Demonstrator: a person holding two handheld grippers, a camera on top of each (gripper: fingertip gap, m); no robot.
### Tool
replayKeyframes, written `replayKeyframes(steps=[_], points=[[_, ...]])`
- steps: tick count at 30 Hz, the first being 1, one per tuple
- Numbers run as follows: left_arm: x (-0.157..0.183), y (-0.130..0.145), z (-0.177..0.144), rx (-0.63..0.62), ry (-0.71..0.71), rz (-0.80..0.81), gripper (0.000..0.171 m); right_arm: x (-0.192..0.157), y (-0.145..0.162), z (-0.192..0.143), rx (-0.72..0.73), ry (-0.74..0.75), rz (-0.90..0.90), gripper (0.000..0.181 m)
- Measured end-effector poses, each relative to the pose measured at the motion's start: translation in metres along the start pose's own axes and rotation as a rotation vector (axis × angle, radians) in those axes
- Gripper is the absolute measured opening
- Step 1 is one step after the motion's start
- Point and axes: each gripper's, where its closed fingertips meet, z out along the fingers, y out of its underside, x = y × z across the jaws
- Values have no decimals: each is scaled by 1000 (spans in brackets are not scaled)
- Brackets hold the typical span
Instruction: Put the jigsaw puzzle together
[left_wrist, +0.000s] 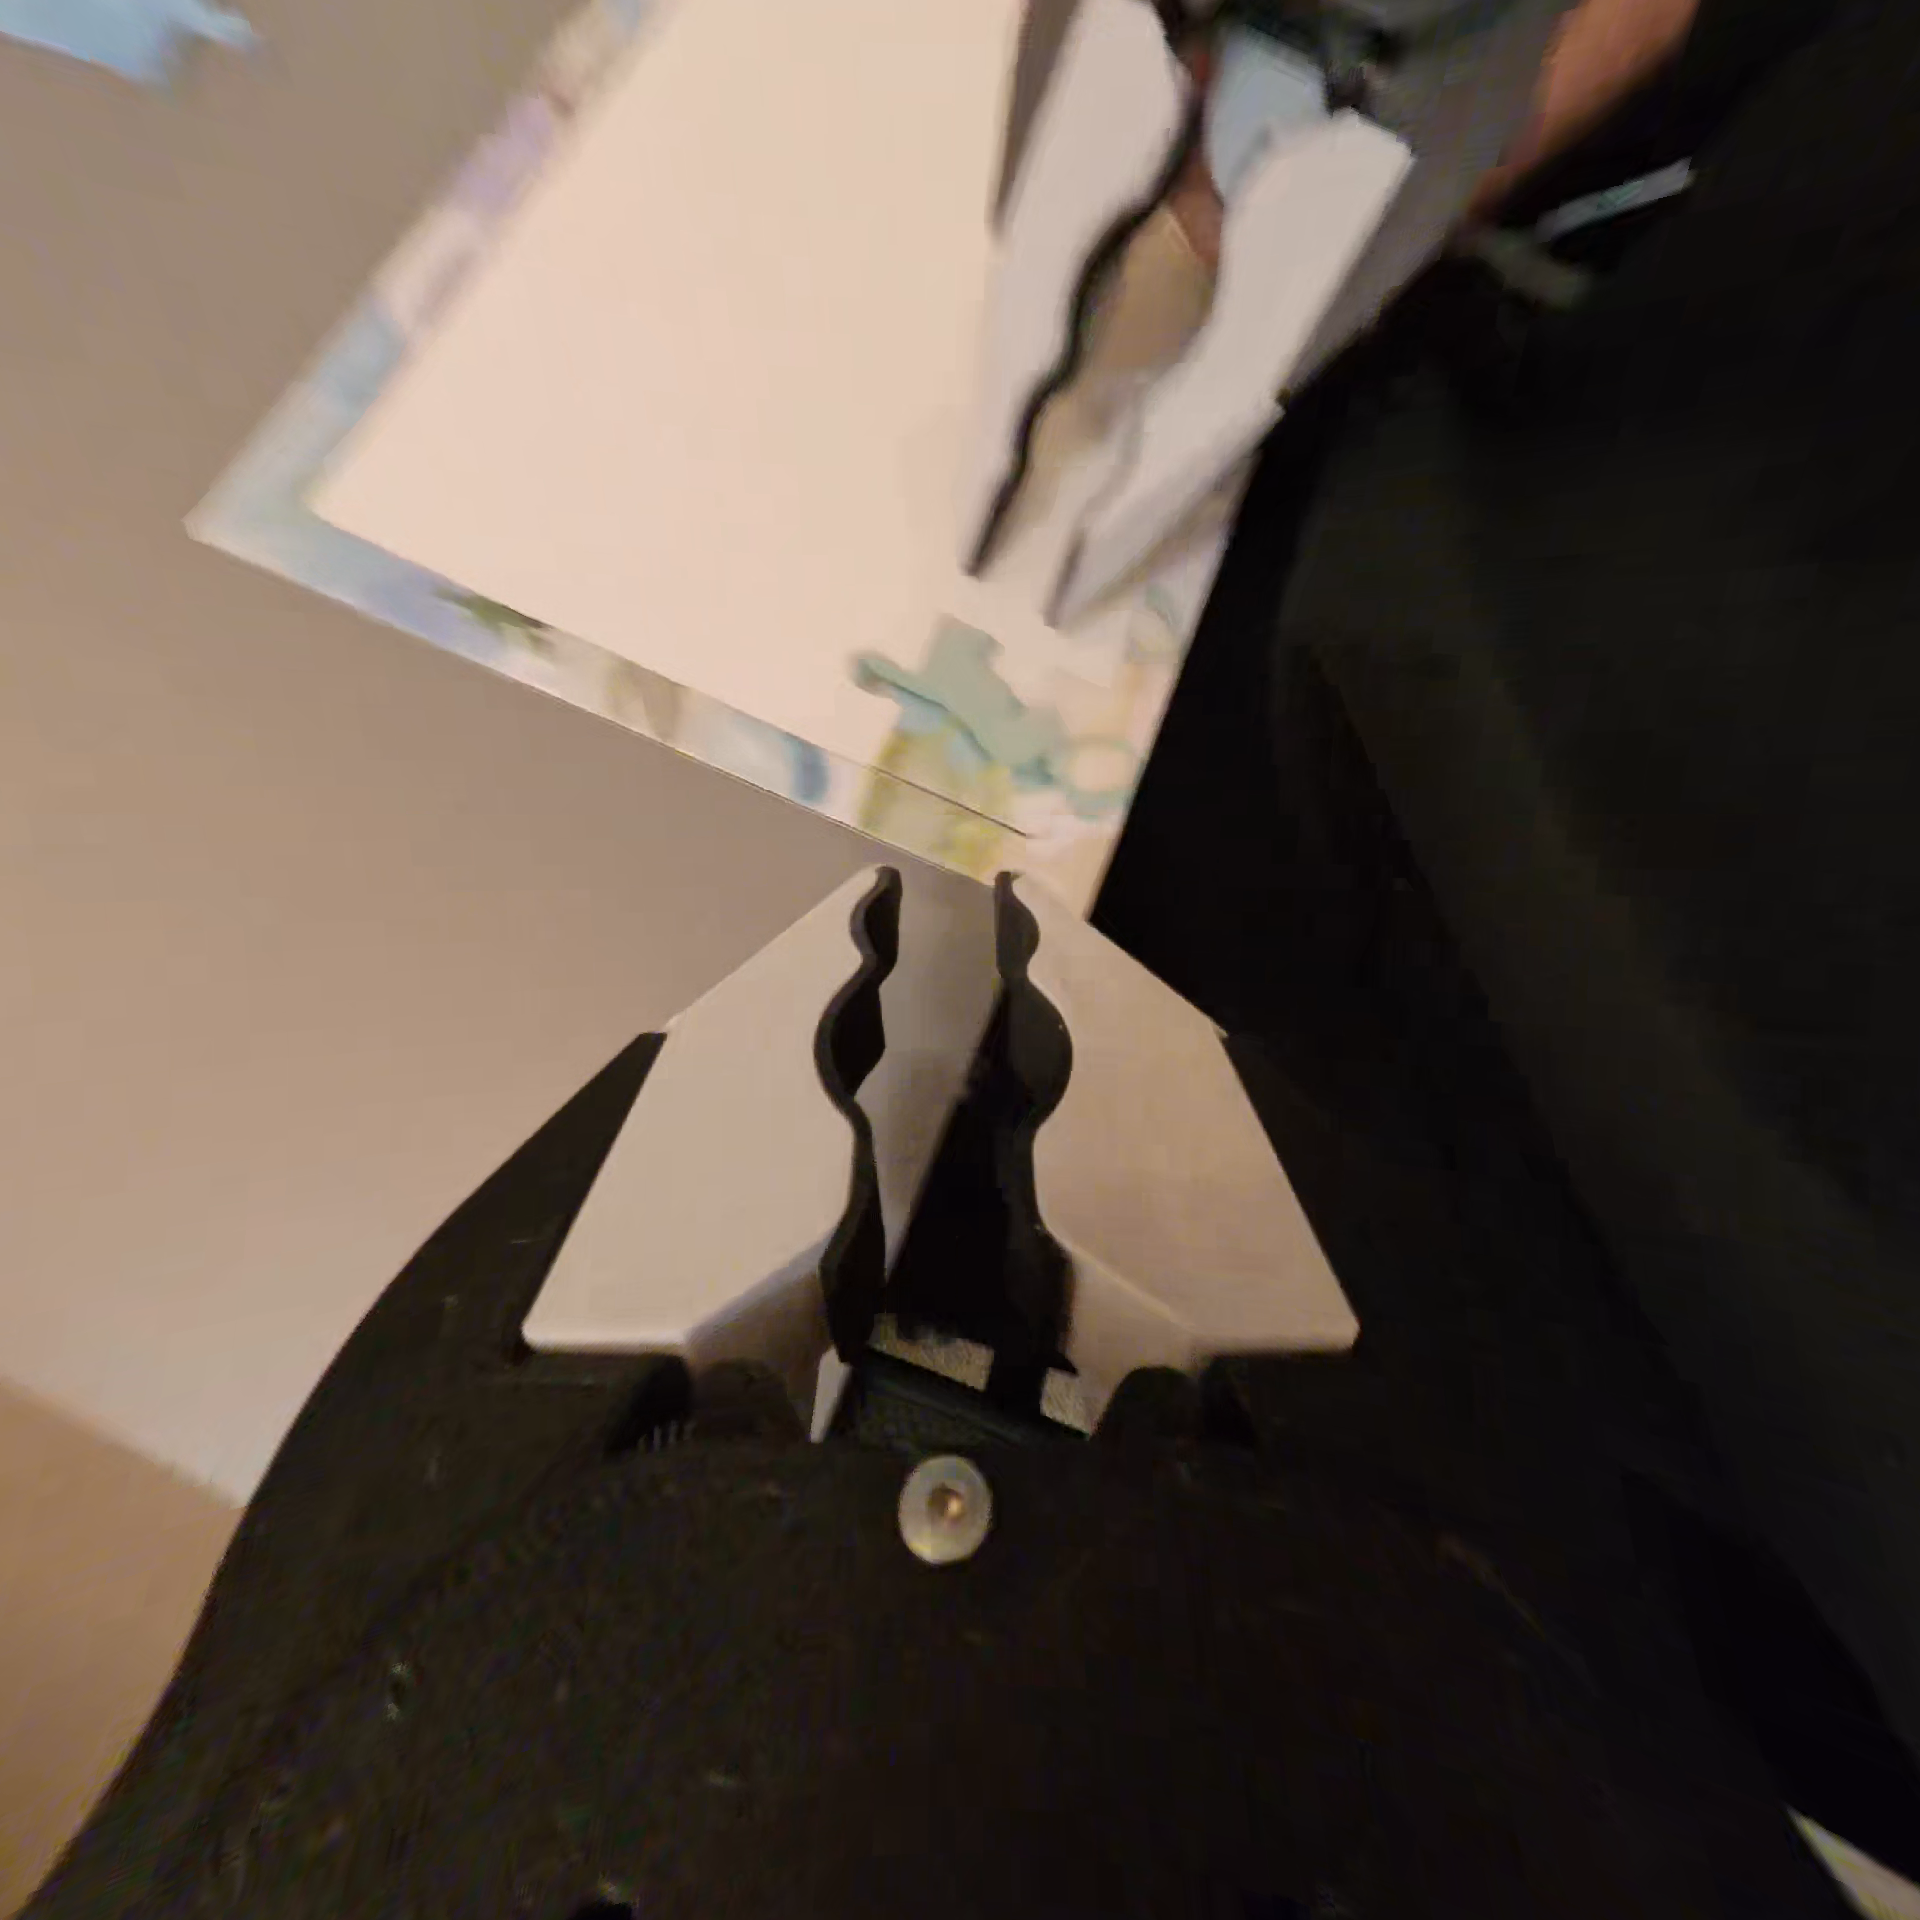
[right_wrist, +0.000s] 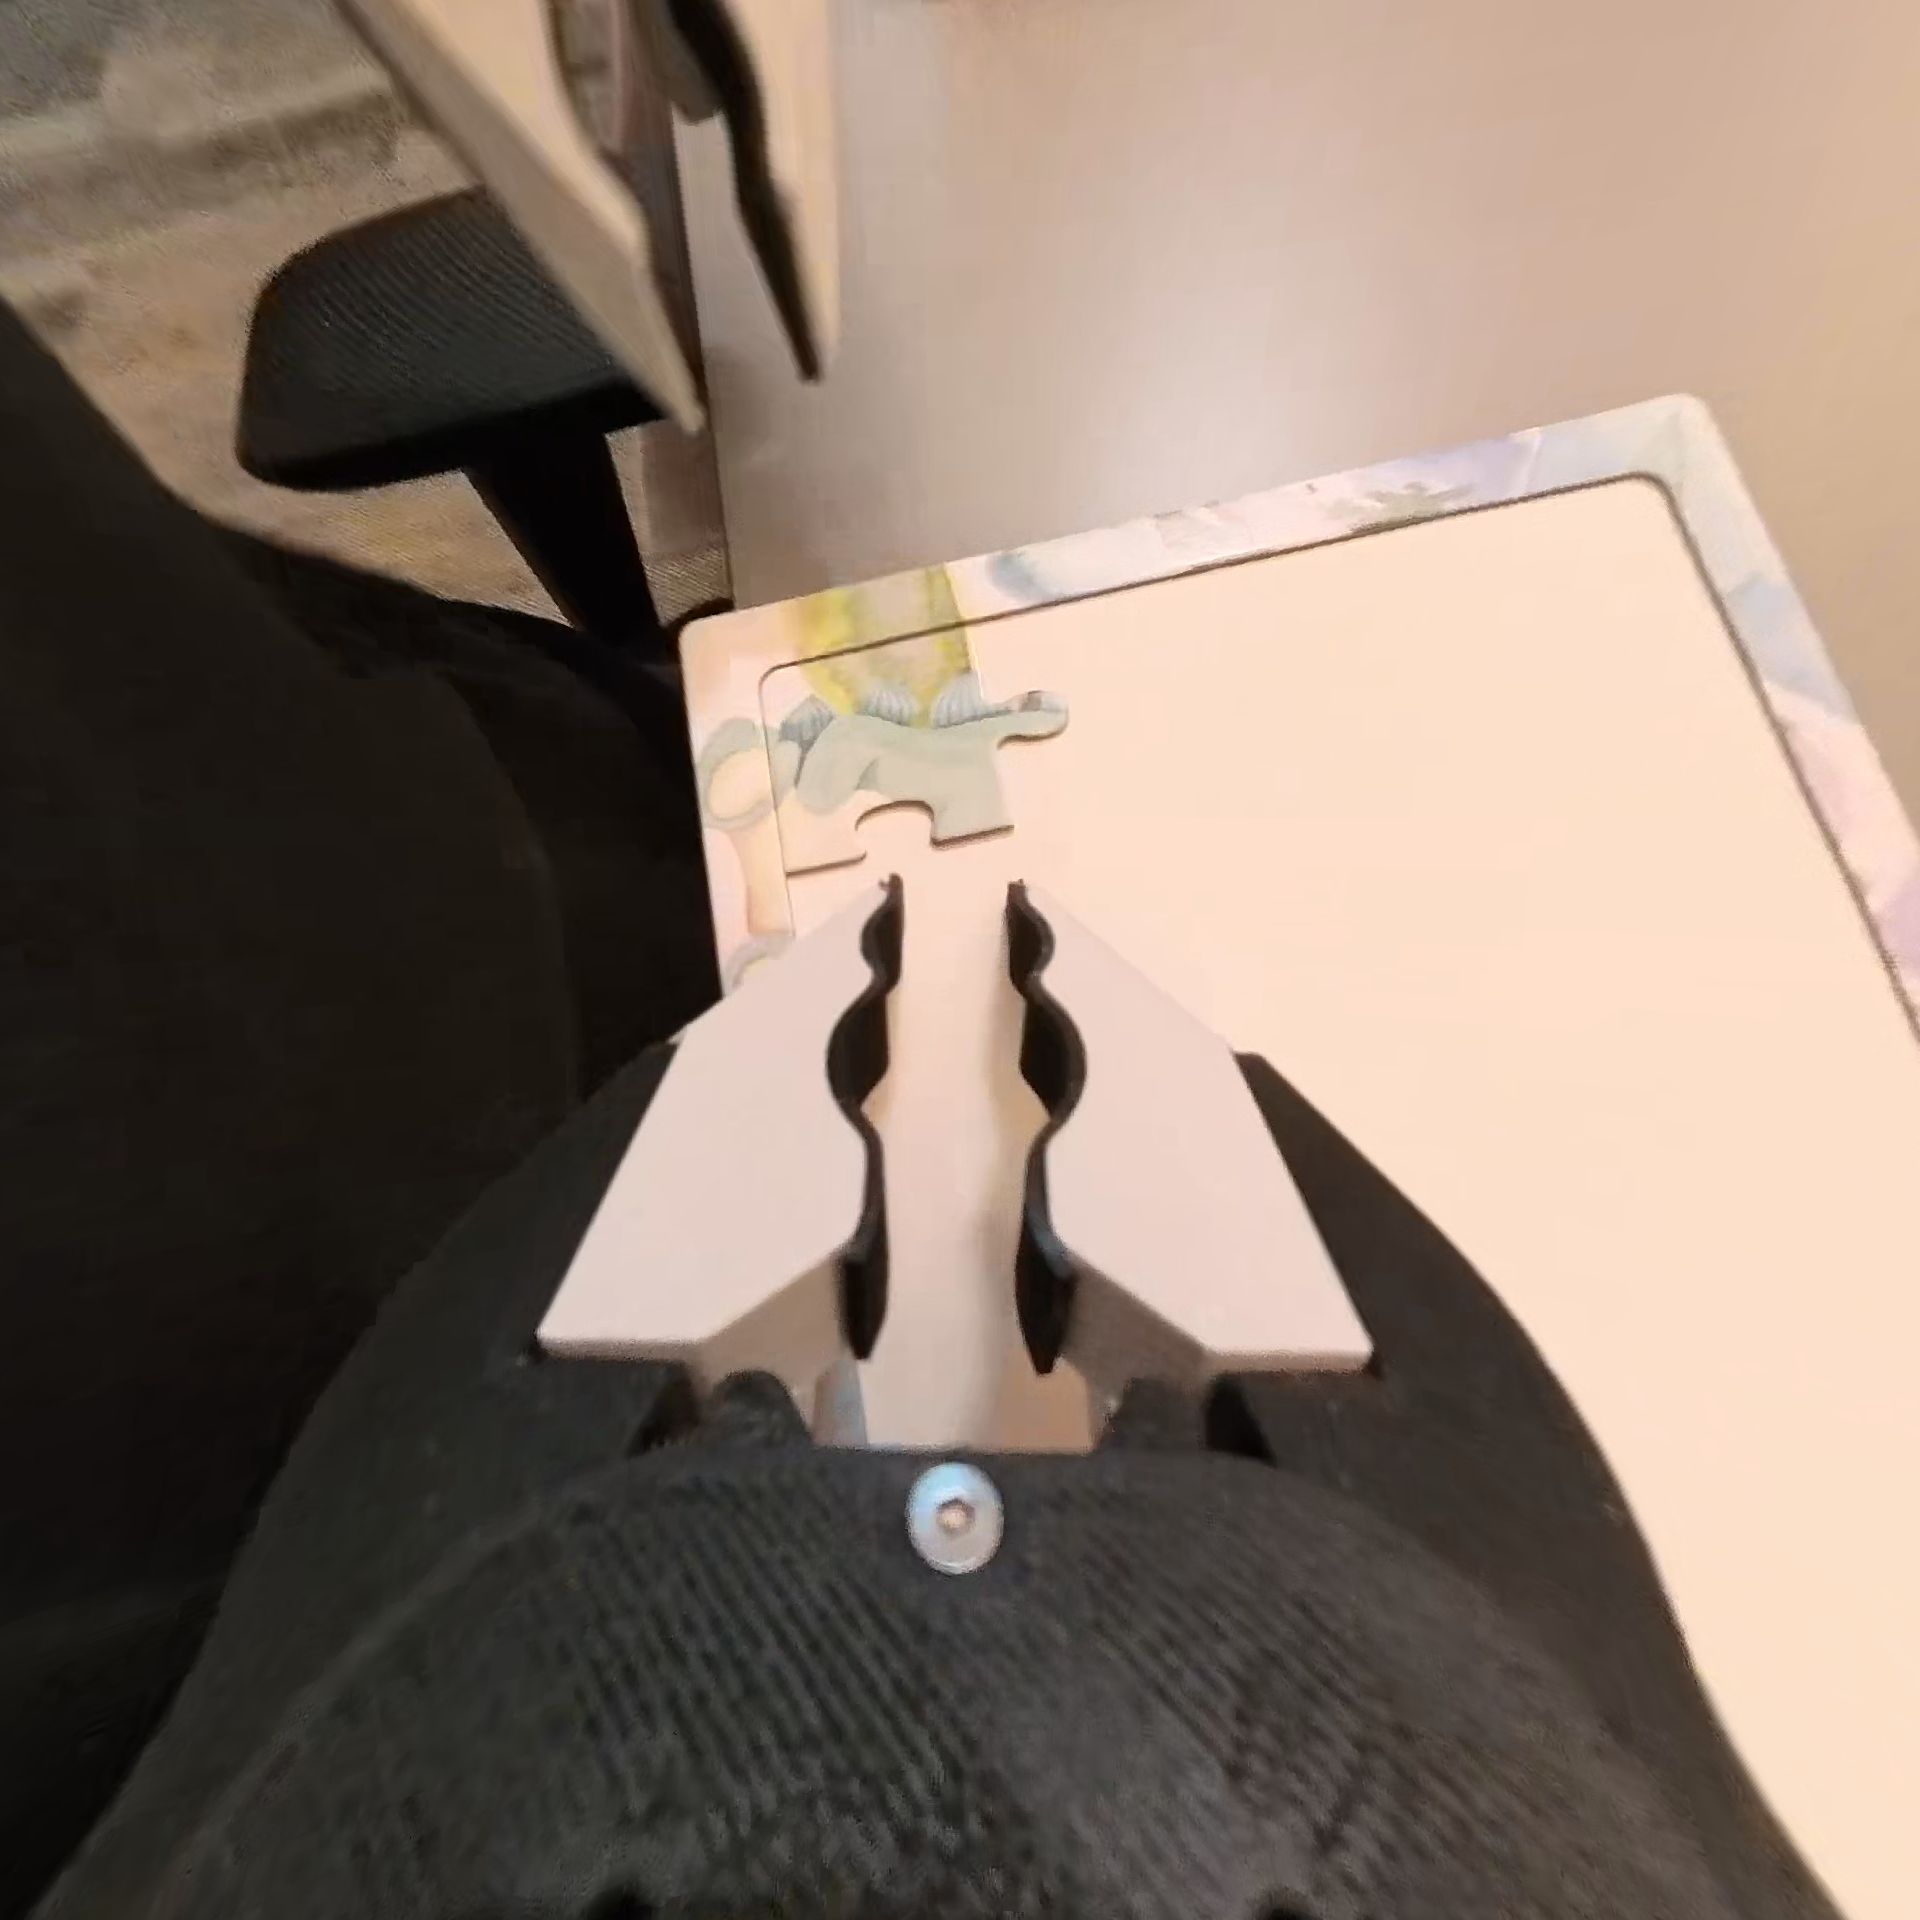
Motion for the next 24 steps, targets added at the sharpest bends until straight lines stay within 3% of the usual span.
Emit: replayKeyframes(steps=[3, 5, 10, 24], points=[[18, 21, 14, -79, 17, 36, 40, 1, -1, 2, -21, 32, -45, 16], [25, 22, 23, -50, 6, 57, 48, 1, -3, 4, -27, 46, -57, 15], [15, 24, 33, 15, -126, 85, 32, 2, -9, 10, -36, 81, -97, 14], [0, 9, 40, 83, -164, 6, 31, 22, -14, 13, -36, 122, -66, 10]])
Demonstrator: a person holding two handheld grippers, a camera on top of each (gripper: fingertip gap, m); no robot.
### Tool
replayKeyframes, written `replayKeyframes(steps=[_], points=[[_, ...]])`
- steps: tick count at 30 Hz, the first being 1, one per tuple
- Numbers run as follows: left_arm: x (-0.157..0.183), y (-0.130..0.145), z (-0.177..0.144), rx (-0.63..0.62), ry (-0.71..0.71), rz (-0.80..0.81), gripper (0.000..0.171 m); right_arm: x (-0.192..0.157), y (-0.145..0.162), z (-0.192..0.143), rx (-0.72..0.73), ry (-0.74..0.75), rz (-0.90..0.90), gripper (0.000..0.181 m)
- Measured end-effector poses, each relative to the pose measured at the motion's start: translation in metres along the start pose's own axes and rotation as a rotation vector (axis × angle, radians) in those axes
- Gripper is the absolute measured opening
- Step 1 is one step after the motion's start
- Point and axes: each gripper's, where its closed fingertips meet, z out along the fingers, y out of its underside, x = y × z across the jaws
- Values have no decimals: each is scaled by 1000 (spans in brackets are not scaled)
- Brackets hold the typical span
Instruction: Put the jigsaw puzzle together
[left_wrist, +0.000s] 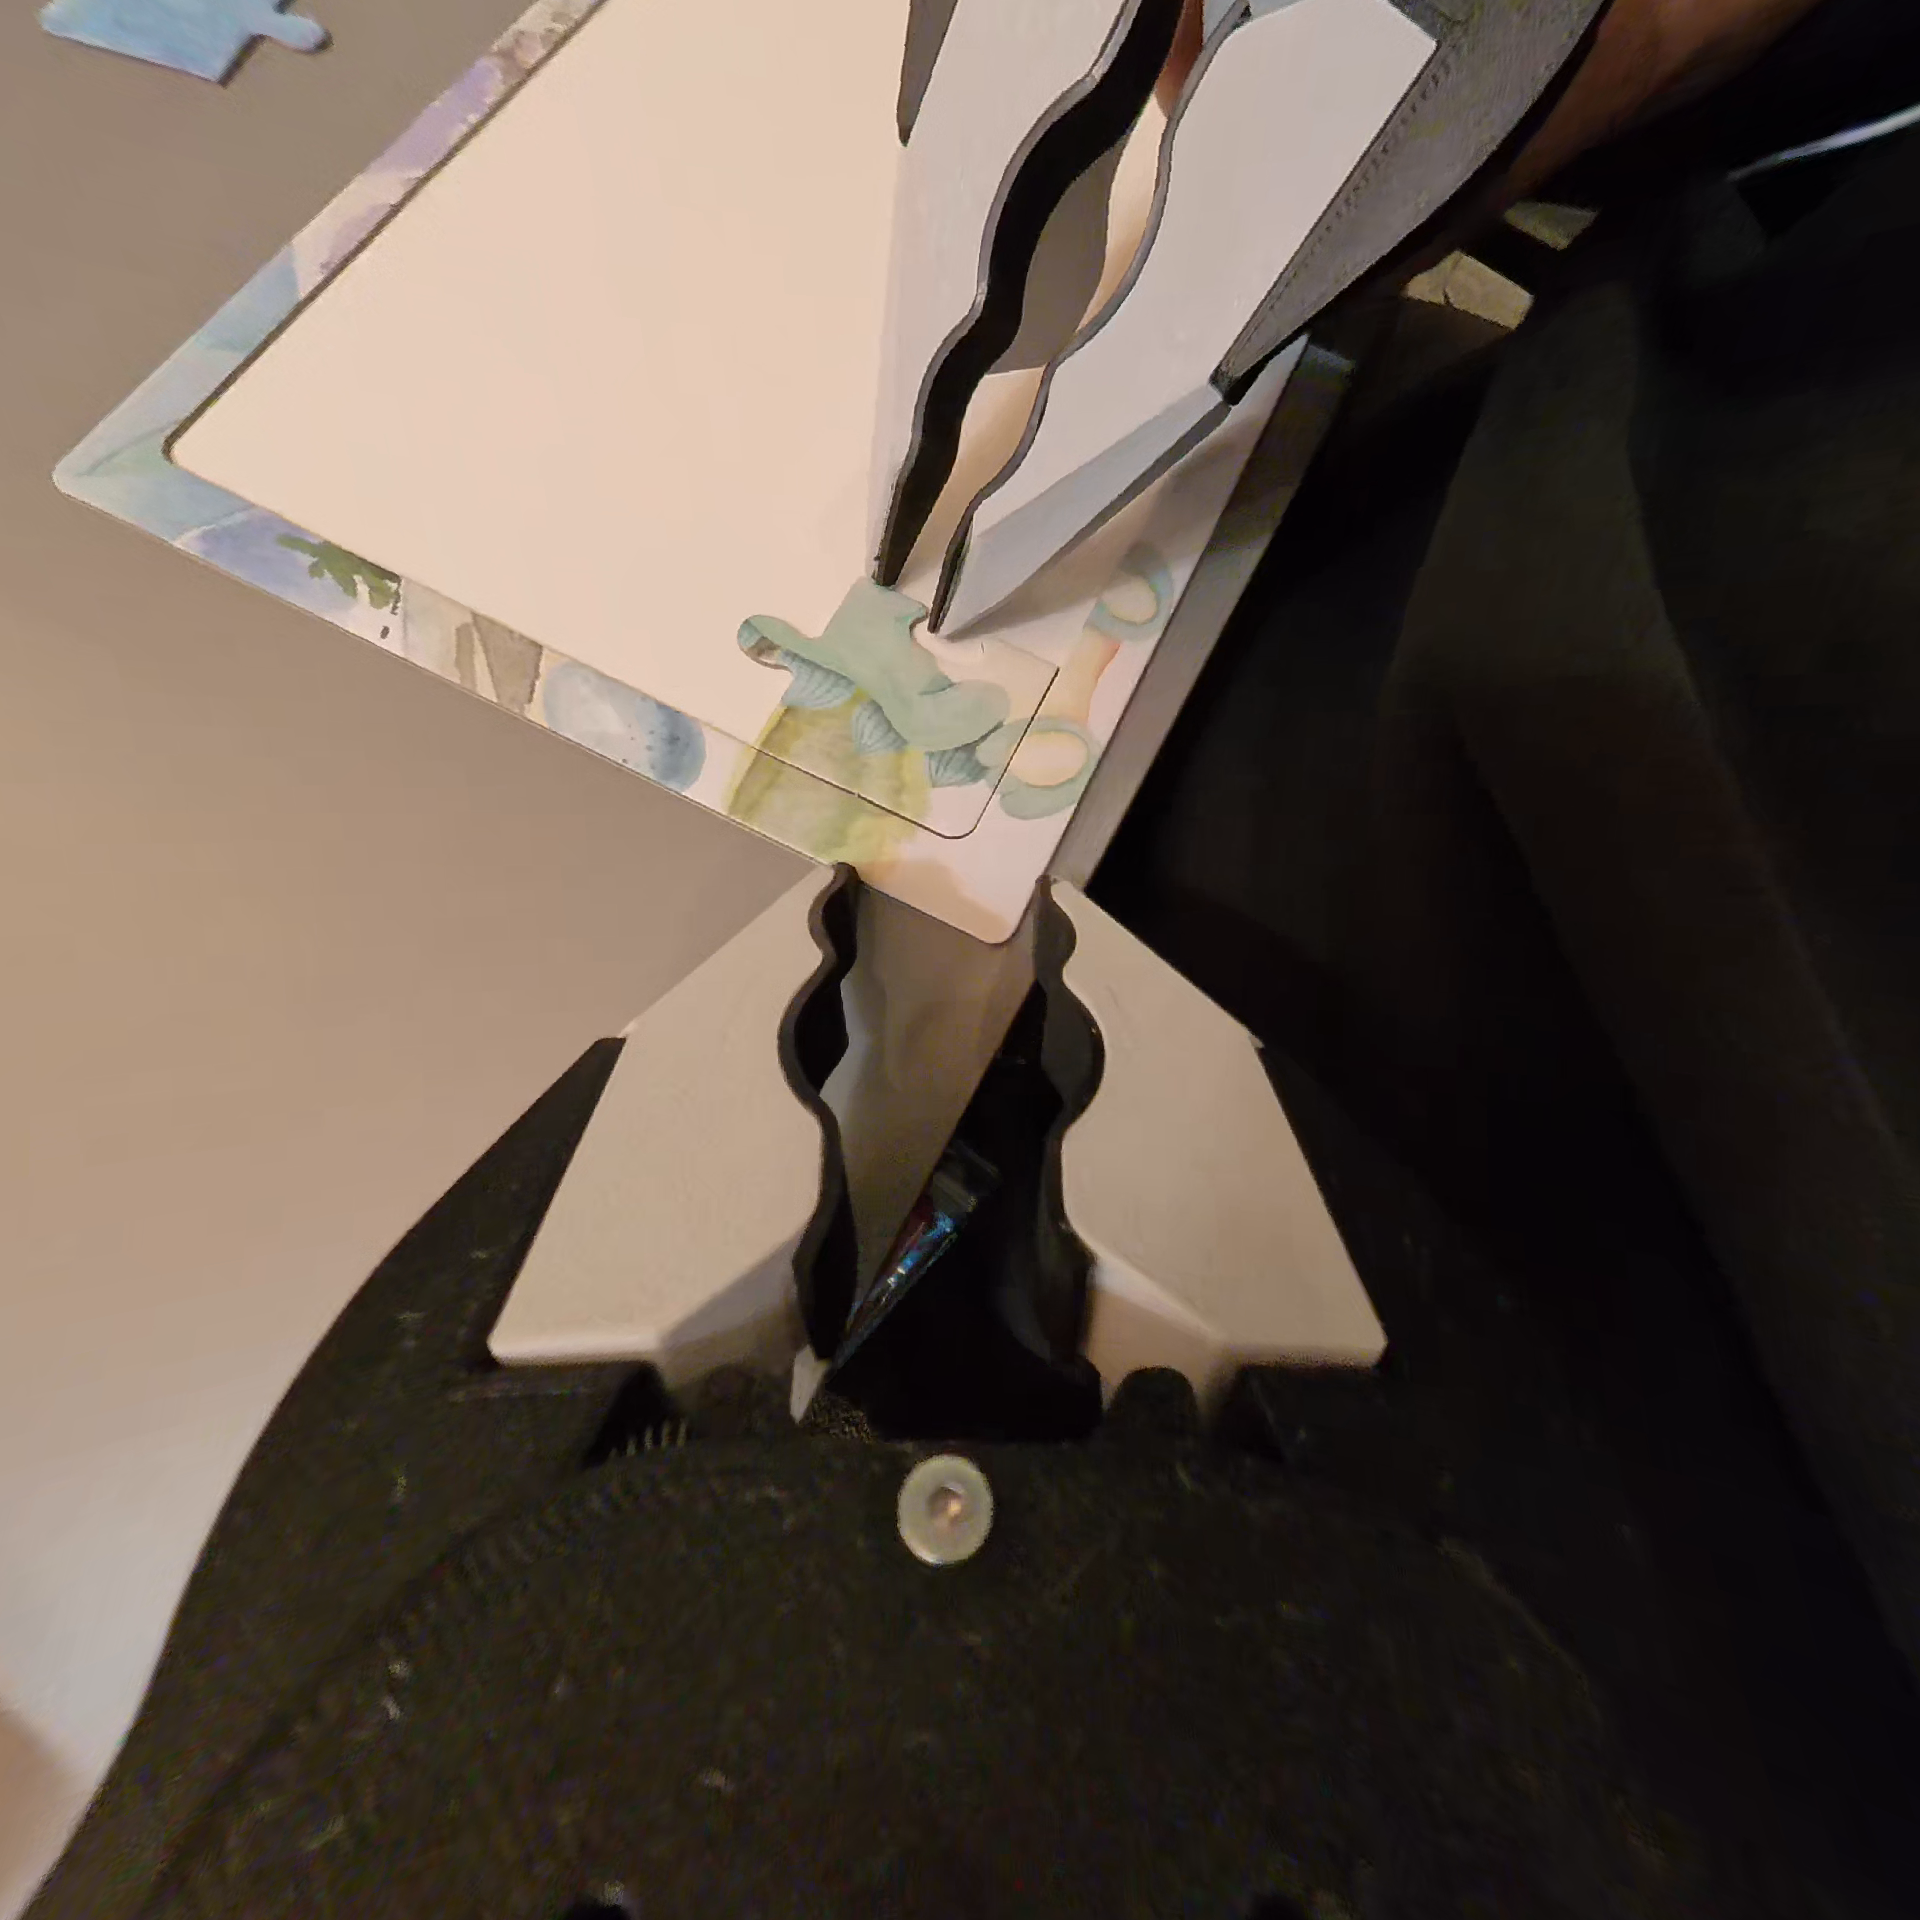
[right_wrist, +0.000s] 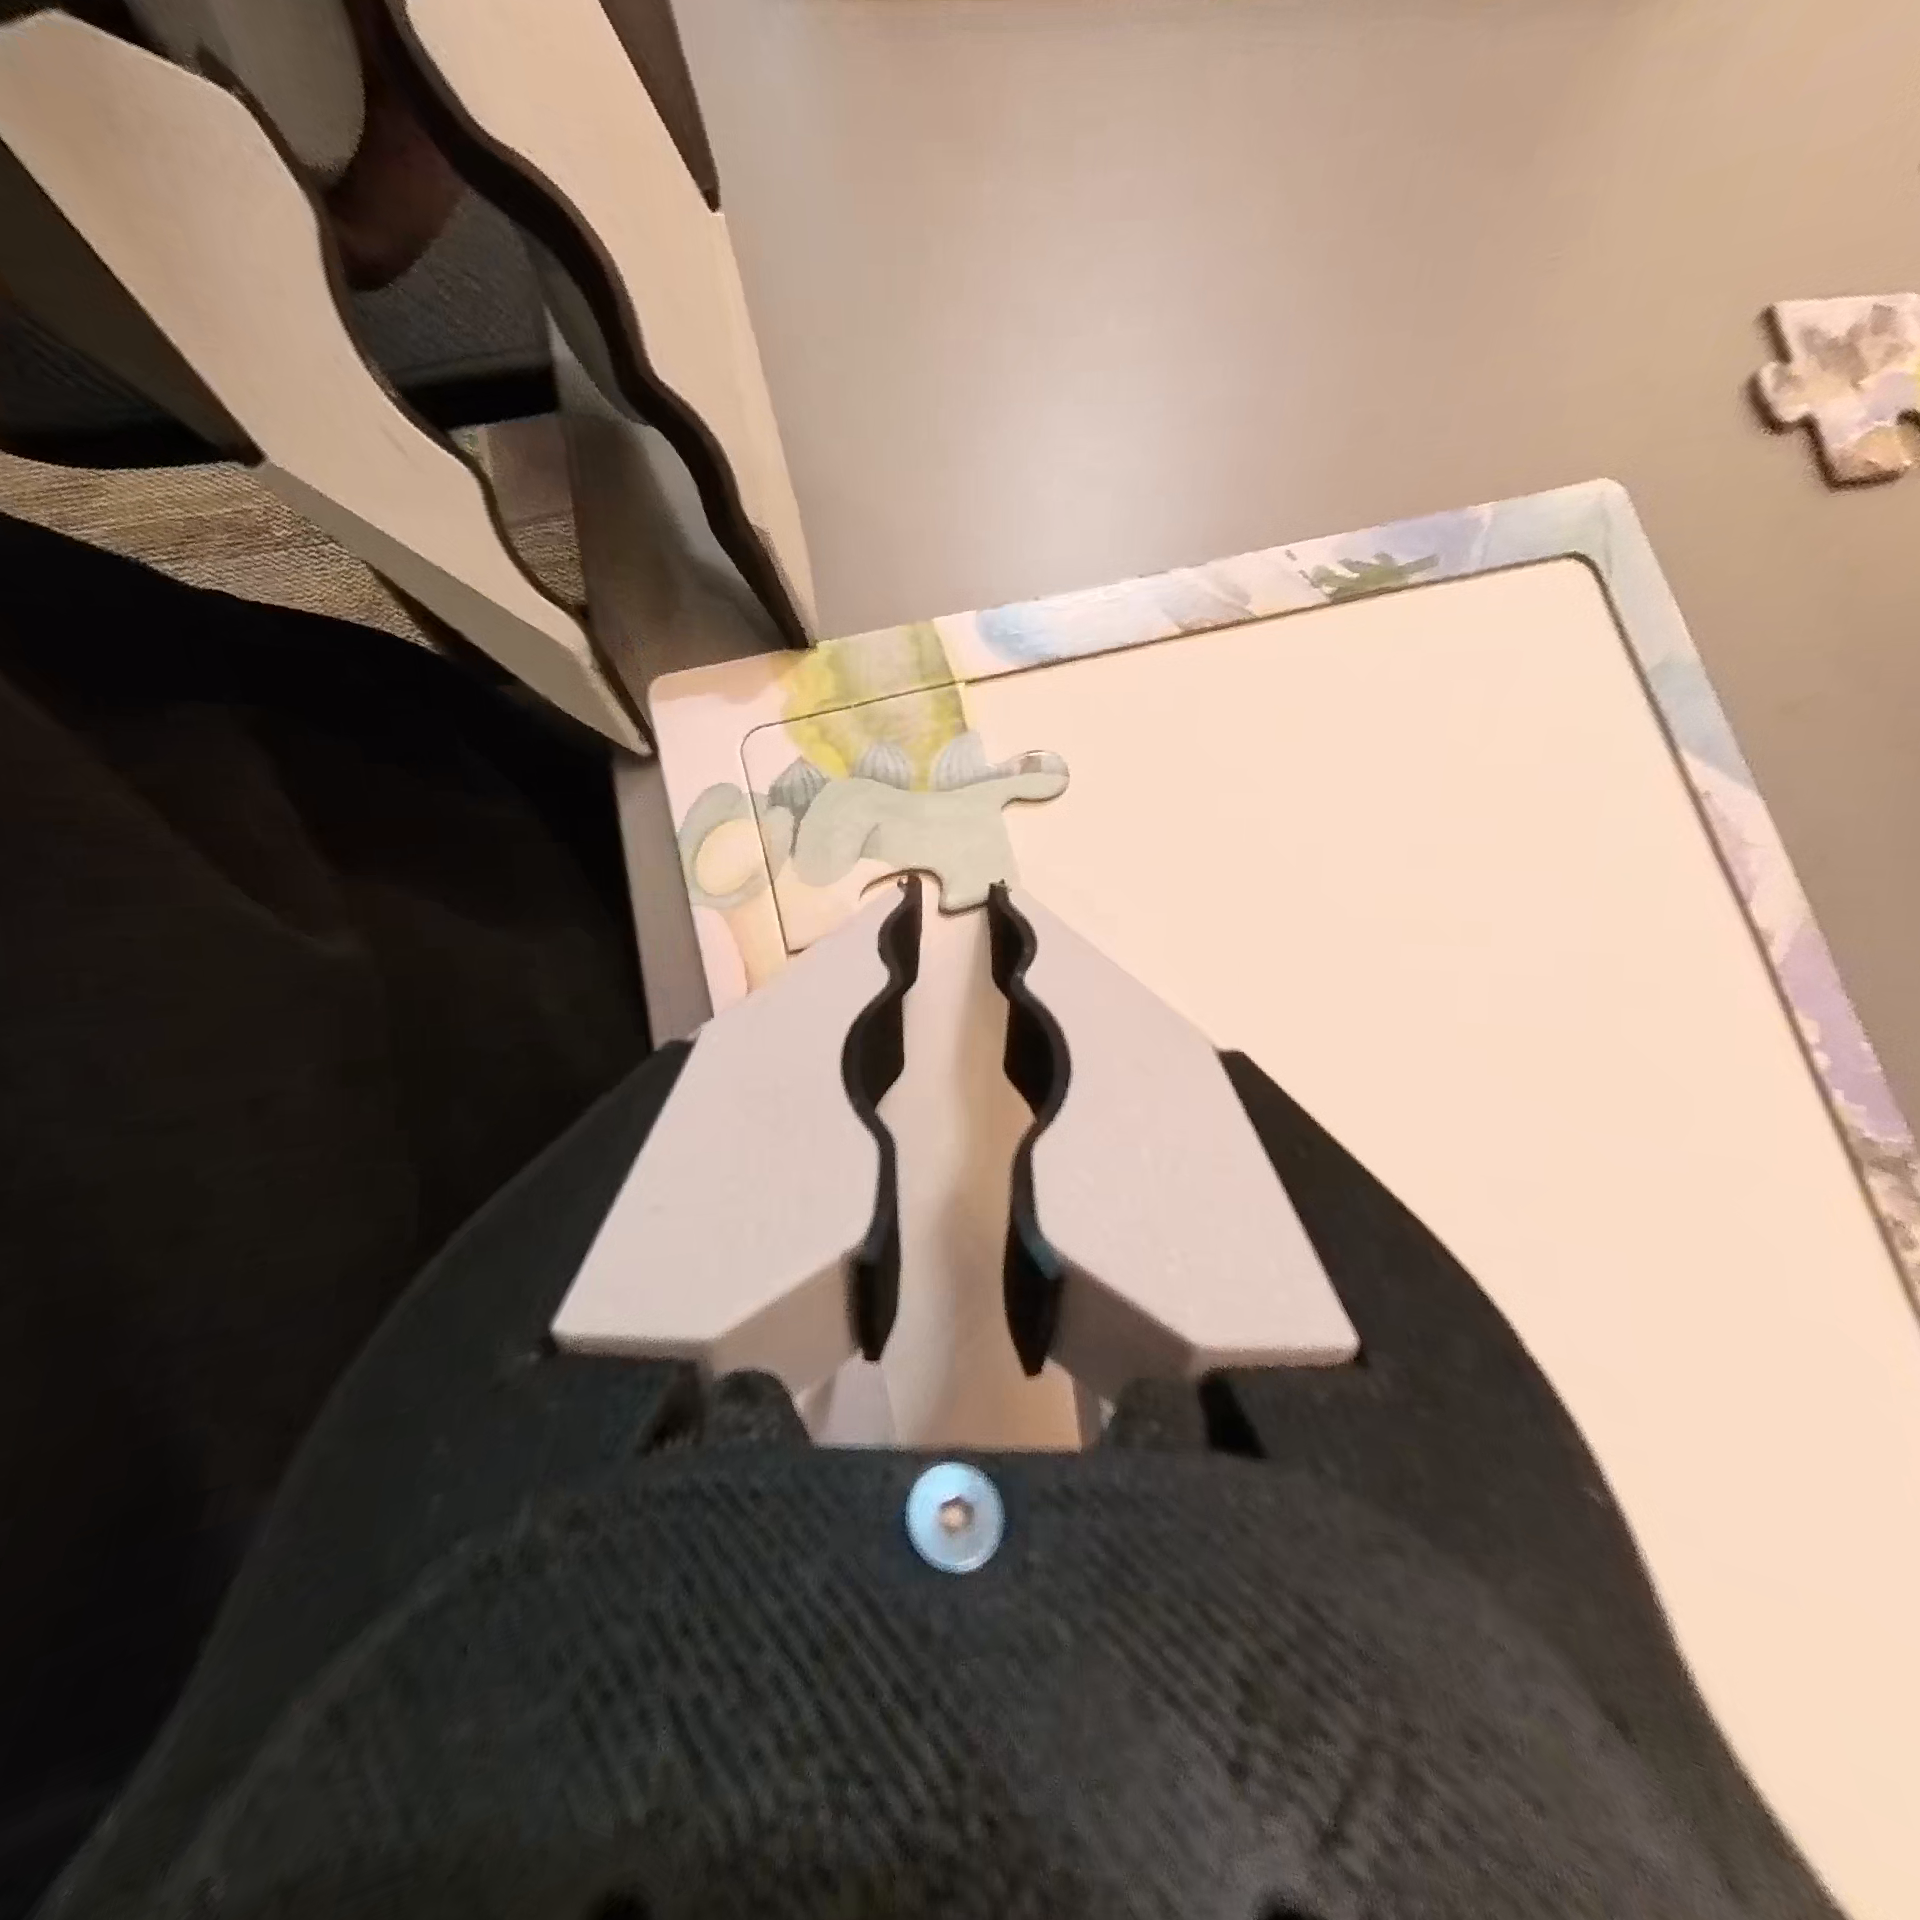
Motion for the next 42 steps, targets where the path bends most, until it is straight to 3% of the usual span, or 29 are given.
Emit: replayKeyframes(steps=[6, 15, 17, 21, 27, 30, 33, 37, 42], points=[[-16, -14, 14, -56, 14, 6, 34, 23, 4, -2, -4, 26, 23, 11], [-30, -28, 25, -38, 46, -41, 32, 41, 8, -5, -8, 16, 31, 11], [-28, -28, 24, -51, 75, -62, 35, 44, 9, -8, -8, 17, 27, 28], [-36, -48, 9, 30, 148, -138, 38, 70, -5, -38, 116, 45, 61, 29], [-93, -121, -8, 279, 96, -132, 40, 170, -28, -102, 232, 286, -16, 28], [-135, -158, 15, 326, 21, -51, 39, 224, -33, -116, 303, 359, -49, 29], [-188, -185, 48, 339, -65, -13, 38, 265, -13, -109, 379, 328, 41, 29], [-231, -191, 77, 345, -86, -47, 35, 268, 14, -108, 493, 246, 136, 25], [-257, -165, 54, 399, -192, -21, 29, 278, 15, -121, 535, 268, 168, 28]])
